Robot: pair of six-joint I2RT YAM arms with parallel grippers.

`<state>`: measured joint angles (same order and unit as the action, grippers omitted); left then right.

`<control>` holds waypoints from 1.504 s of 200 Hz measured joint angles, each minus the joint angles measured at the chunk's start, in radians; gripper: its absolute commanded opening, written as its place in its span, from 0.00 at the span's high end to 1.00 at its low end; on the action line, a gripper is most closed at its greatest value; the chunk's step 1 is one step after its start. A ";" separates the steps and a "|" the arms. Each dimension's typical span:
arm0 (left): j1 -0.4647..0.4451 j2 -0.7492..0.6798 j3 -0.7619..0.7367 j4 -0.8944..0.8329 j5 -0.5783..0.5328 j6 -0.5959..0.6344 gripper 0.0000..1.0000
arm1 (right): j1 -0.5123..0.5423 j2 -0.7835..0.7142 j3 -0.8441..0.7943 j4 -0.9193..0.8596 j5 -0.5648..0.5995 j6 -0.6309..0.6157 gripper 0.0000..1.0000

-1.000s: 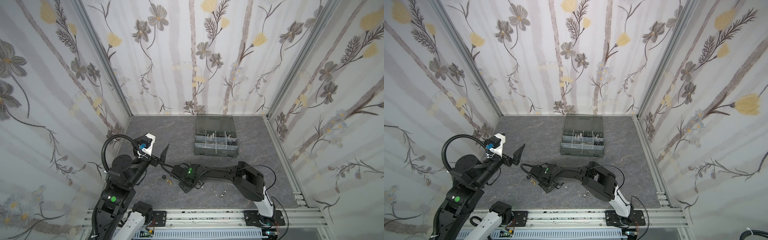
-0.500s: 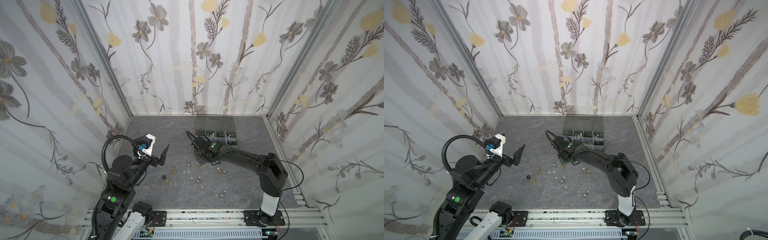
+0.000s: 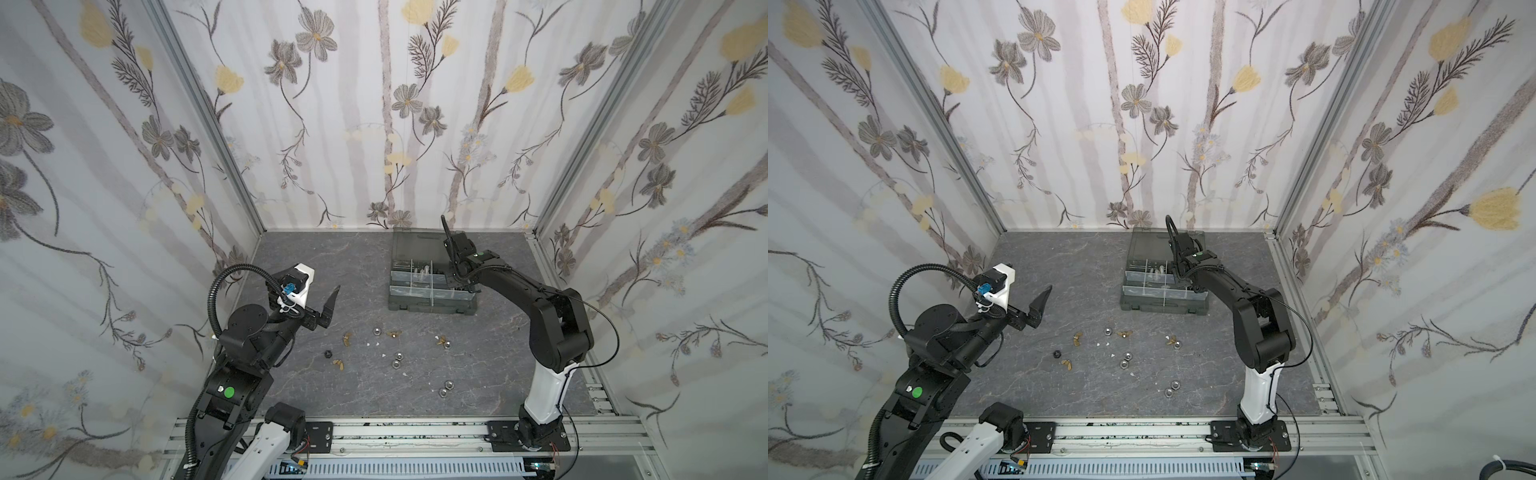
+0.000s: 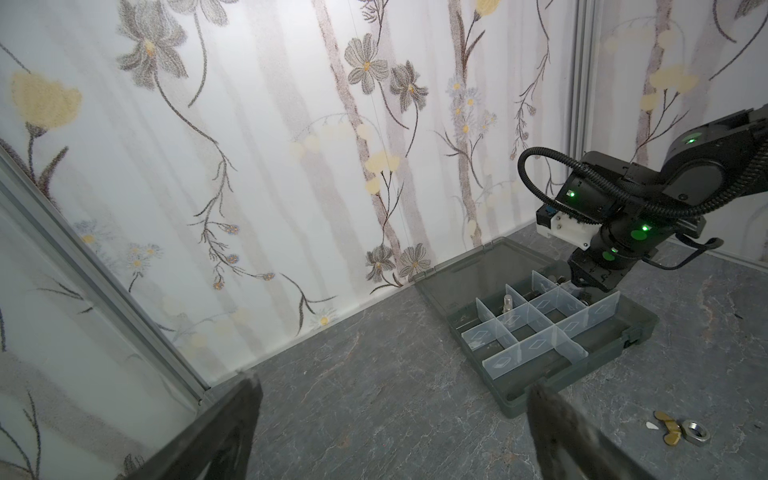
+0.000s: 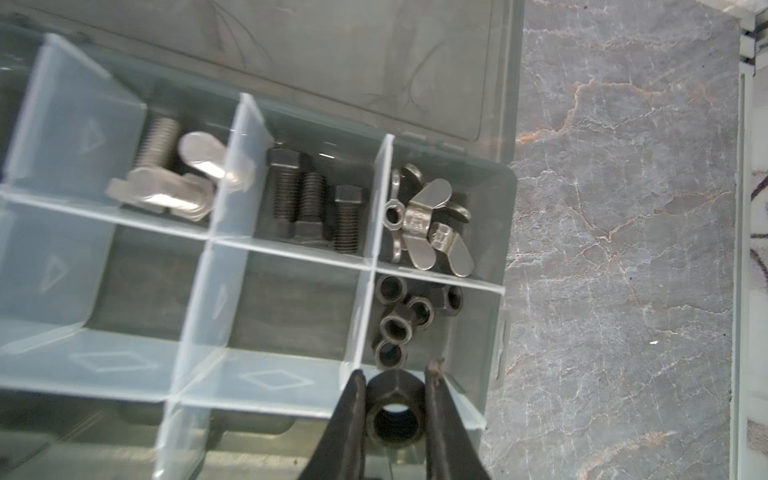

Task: Sort the screws and nuts into containers

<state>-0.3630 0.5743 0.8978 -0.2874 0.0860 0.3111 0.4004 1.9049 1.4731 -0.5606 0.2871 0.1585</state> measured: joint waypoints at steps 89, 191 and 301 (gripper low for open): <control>-0.002 0.026 0.008 -0.001 -0.004 0.003 0.00 | -0.043 0.086 -0.019 0.078 -0.068 -0.003 0.66; -0.002 0.000 0.058 -0.045 -0.048 -0.002 0.00 | 0.267 0.011 0.184 0.073 -0.218 -0.095 0.57; -0.001 -0.072 0.152 -0.187 -0.131 -0.092 0.00 | 0.759 0.494 0.677 -0.010 -0.353 -0.146 0.45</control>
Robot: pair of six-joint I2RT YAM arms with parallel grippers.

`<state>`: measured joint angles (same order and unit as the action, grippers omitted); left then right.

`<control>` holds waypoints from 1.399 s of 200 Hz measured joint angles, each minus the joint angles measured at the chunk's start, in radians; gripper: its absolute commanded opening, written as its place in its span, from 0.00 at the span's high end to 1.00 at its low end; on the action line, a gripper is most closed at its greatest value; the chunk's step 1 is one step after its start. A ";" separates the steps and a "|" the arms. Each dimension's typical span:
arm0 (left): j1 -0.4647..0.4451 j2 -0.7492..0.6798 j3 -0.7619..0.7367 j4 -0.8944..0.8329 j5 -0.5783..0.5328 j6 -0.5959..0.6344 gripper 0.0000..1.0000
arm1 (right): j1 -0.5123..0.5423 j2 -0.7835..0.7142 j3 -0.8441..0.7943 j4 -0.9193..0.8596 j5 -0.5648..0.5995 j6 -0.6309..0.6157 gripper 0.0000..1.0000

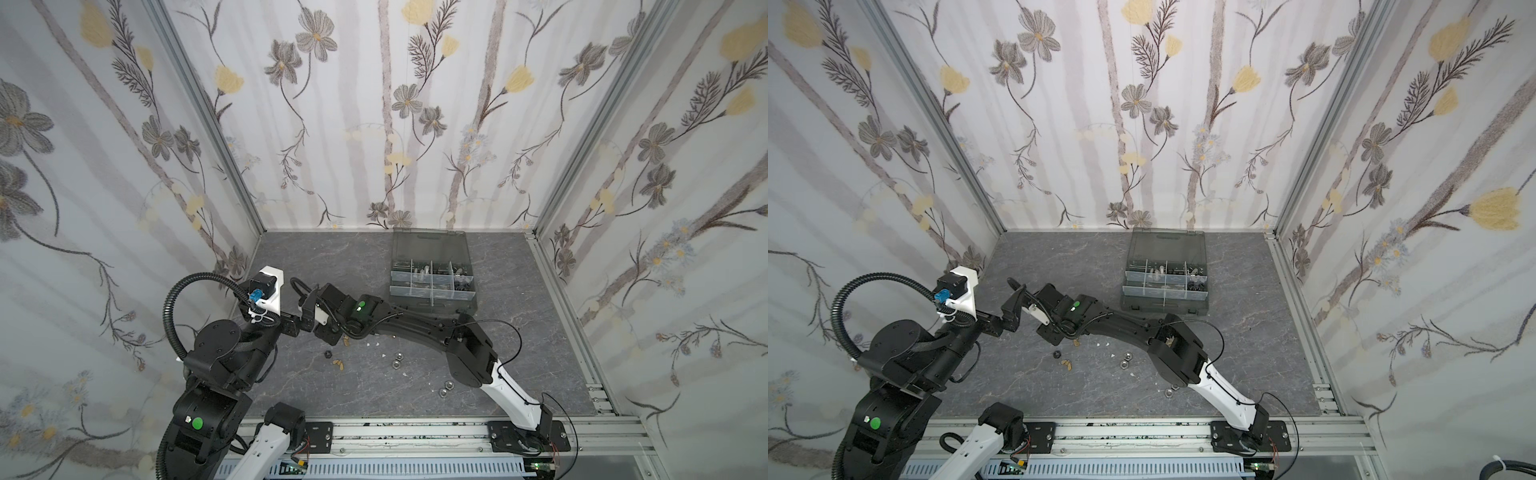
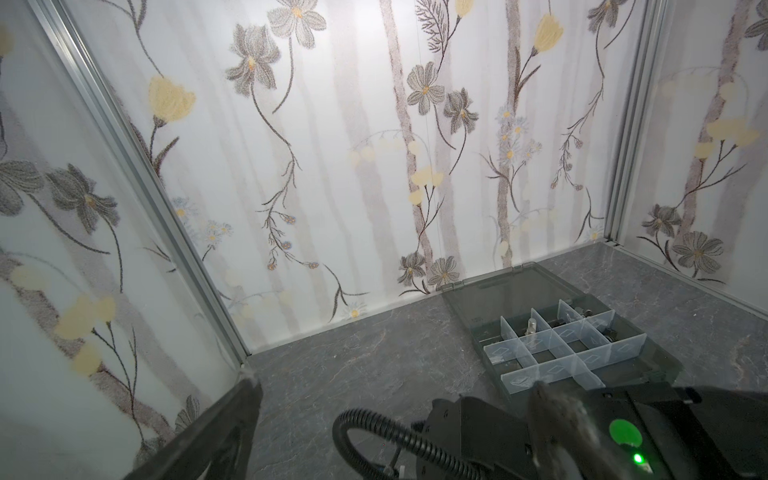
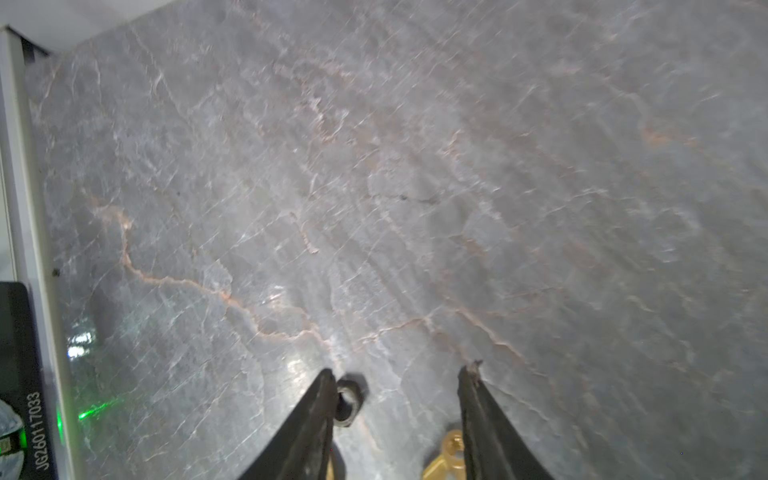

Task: Sort the screws and nuts into containers

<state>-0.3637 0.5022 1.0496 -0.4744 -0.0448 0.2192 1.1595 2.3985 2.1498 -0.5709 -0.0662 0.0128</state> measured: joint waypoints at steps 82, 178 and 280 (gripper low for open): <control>0.000 -0.023 -0.014 -0.011 0.002 -0.010 0.00 | 0.052 0.062 0.019 -0.123 0.144 -0.006 0.45; 0.000 -0.016 -0.014 -0.008 0.016 -0.005 0.00 | 0.073 0.103 0.019 -0.127 0.155 -0.006 0.50; 0.000 -0.004 -0.014 -0.008 0.020 -0.001 0.00 | 0.072 0.122 0.023 -0.070 0.165 -0.006 0.68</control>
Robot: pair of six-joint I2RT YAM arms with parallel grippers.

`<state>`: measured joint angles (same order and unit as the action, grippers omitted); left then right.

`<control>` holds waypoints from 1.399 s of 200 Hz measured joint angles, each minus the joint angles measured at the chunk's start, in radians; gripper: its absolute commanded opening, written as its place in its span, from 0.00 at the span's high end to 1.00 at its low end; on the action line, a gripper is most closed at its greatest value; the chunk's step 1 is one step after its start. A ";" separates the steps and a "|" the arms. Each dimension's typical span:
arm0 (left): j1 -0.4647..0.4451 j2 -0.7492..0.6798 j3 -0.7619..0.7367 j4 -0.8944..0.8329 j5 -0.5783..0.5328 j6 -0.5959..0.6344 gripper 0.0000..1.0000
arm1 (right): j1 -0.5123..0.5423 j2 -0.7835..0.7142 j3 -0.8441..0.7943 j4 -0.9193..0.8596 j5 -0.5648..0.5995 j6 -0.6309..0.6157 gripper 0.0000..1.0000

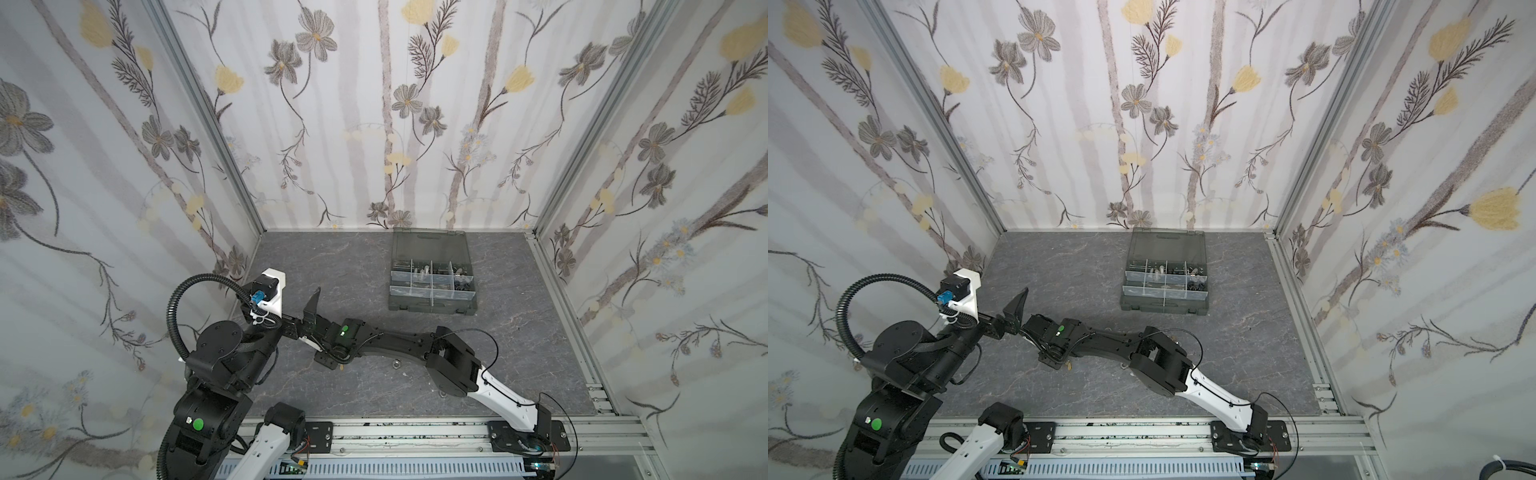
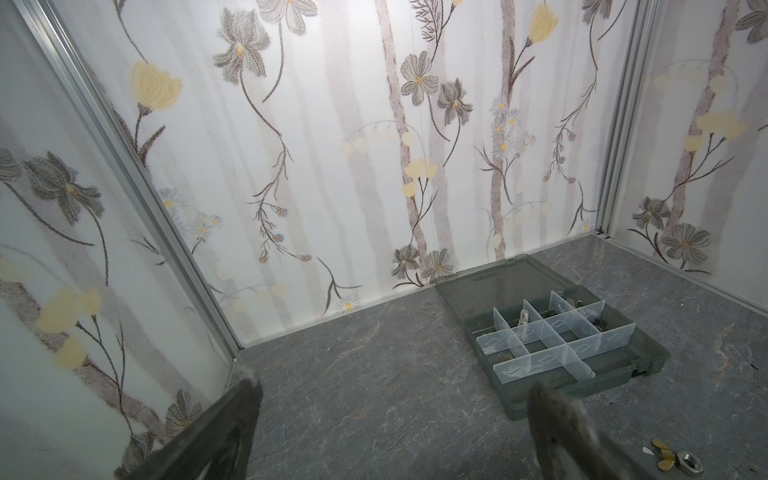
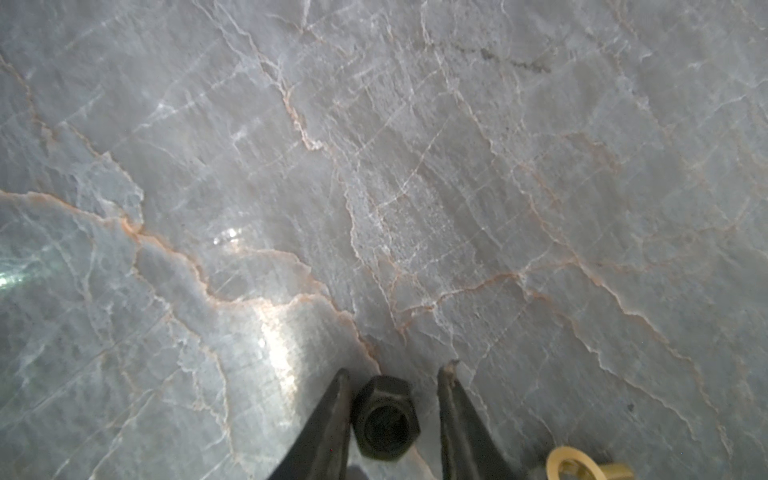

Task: Sort the screws and nuts into containers
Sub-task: 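Carry the black nut with the right gripper over the nut compartment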

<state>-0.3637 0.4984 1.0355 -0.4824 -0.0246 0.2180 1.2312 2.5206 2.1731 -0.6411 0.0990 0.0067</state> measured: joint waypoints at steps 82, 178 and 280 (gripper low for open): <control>0.000 -0.006 -0.024 0.014 0.000 0.017 0.00 | 0.000 -0.023 -0.052 0.029 -0.003 0.000 0.74; 0.000 -0.012 -0.050 0.035 -0.008 0.022 0.00 | -0.030 -0.150 -0.210 0.014 0.019 0.018 0.83; 0.000 0.010 -0.087 0.073 -0.026 0.022 0.00 | -0.382 -0.459 -0.372 0.046 0.053 0.057 0.84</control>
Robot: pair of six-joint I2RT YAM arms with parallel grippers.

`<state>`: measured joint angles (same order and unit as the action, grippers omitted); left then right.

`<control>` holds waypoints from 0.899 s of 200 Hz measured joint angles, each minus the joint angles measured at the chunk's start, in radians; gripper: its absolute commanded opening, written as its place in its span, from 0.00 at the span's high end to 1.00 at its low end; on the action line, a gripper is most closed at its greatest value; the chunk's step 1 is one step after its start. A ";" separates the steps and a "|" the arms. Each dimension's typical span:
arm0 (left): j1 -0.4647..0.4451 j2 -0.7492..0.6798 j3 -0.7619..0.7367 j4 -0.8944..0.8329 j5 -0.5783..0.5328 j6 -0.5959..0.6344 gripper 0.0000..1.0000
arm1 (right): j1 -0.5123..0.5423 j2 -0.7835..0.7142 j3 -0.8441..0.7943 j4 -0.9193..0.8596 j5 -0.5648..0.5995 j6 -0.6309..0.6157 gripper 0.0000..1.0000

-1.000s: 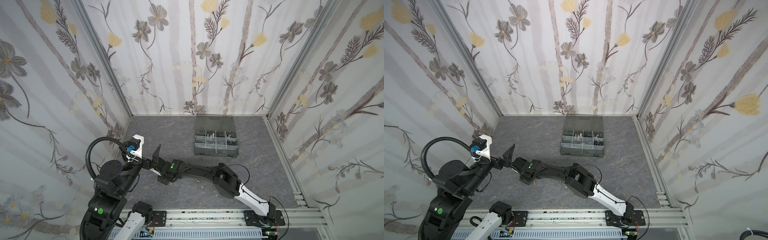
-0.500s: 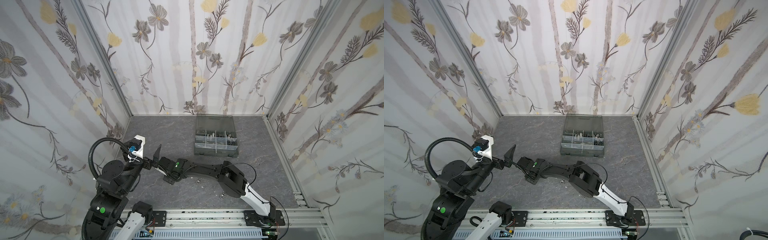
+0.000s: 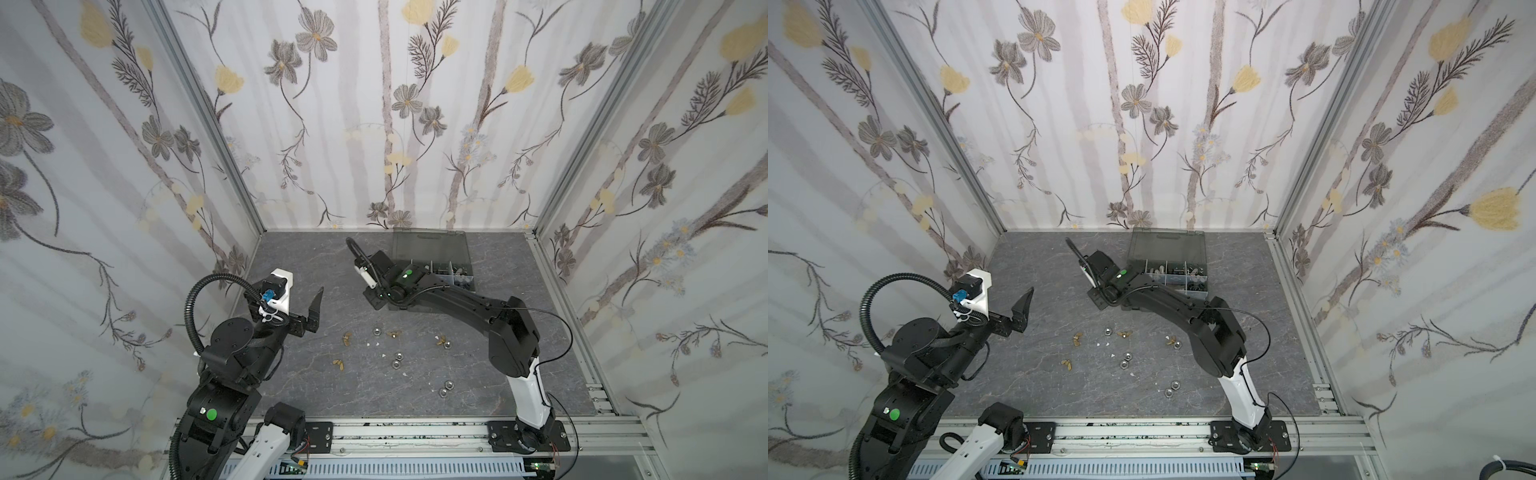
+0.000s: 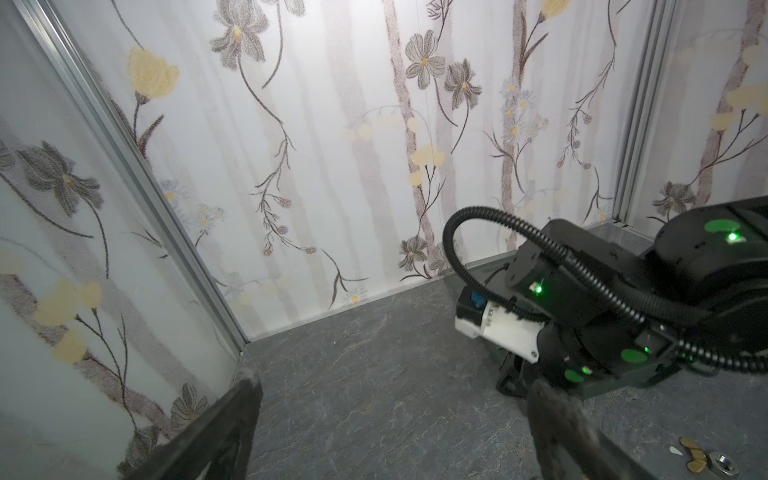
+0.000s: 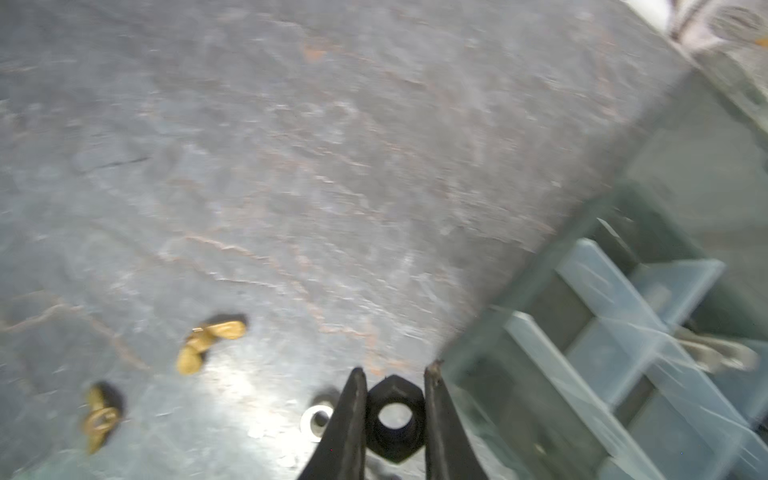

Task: Sort the screws and nuts into containers
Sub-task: 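Carry the black nut with the right gripper over the nut compartment, then open the right gripper to drop the black nut into the compartment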

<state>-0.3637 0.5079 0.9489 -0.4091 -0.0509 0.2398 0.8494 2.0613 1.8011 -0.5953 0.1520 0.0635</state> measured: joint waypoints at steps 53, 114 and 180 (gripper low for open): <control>0.000 0.074 0.001 0.054 0.013 0.000 0.00 | -0.285 -0.121 -0.197 0.005 0.063 0.008 0.83; 0.000 0.129 -0.024 0.157 0.029 -0.008 0.00 | -0.462 -0.151 -0.287 0.020 0.058 0.026 0.83; 0.000 0.127 -0.035 0.177 0.038 -0.009 0.00 | -0.493 -0.091 -0.314 0.052 0.041 0.033 0.75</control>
<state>-0.3637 0.6346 0.9142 -0.2317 -0.0132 0.2310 0.3565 1.9701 1.4872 -0.5430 0.1932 0.0967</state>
